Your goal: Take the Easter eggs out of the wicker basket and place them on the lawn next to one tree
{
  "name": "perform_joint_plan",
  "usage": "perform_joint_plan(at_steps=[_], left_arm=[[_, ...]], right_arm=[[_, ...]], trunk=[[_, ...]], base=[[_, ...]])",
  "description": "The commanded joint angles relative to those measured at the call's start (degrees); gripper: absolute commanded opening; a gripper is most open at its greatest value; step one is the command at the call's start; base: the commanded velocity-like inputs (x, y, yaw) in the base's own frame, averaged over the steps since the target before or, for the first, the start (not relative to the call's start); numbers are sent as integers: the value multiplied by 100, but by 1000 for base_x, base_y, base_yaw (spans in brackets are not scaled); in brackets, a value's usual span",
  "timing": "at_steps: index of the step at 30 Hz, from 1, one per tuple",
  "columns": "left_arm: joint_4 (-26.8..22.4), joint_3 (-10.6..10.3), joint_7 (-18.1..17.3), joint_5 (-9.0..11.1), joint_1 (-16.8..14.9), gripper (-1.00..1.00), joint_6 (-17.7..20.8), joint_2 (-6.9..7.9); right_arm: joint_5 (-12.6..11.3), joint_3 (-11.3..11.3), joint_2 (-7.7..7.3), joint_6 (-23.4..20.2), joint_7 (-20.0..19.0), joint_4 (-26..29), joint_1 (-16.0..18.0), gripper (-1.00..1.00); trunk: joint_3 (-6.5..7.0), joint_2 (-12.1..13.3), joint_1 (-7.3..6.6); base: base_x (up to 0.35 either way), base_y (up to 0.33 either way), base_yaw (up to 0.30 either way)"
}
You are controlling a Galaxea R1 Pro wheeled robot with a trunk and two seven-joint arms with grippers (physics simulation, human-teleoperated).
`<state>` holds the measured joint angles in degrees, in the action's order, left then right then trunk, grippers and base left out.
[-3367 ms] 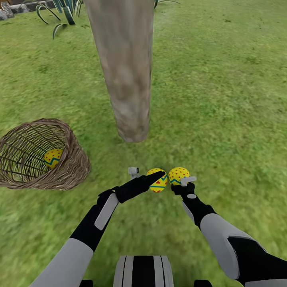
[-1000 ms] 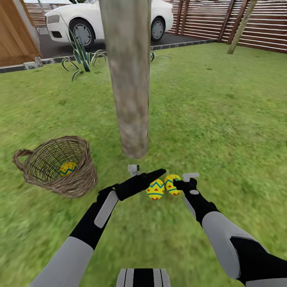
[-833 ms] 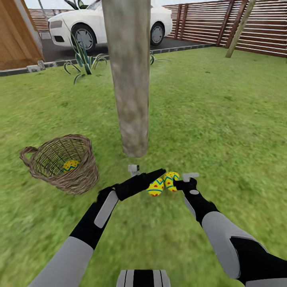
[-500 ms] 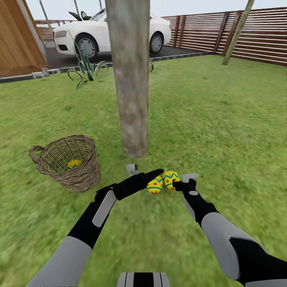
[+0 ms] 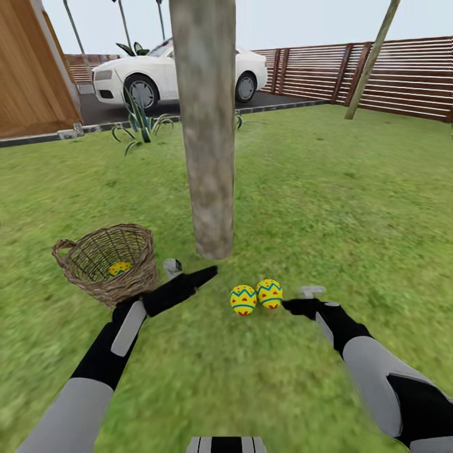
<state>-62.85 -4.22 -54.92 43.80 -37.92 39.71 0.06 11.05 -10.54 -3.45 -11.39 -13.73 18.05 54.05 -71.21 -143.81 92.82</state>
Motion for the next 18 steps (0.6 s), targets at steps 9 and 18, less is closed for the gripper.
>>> perform_joint_plan(at_steps=[9, 18], left_arm=[[-518, 138, -1, 19, 1182, 100, 150, 650], [-622, 131, 24, -18, 1641, 100, 133, 756]], right_arm=[[-657, -132, -556, -1474, -1010, 17, 0, 100], [-718, -124, -571, -1662, -1087, 39, 0, 100]], trunk=[[196, 11, -24], [395, 23, -47]], base=[[0, 0, 0], [0, 0, 205]])
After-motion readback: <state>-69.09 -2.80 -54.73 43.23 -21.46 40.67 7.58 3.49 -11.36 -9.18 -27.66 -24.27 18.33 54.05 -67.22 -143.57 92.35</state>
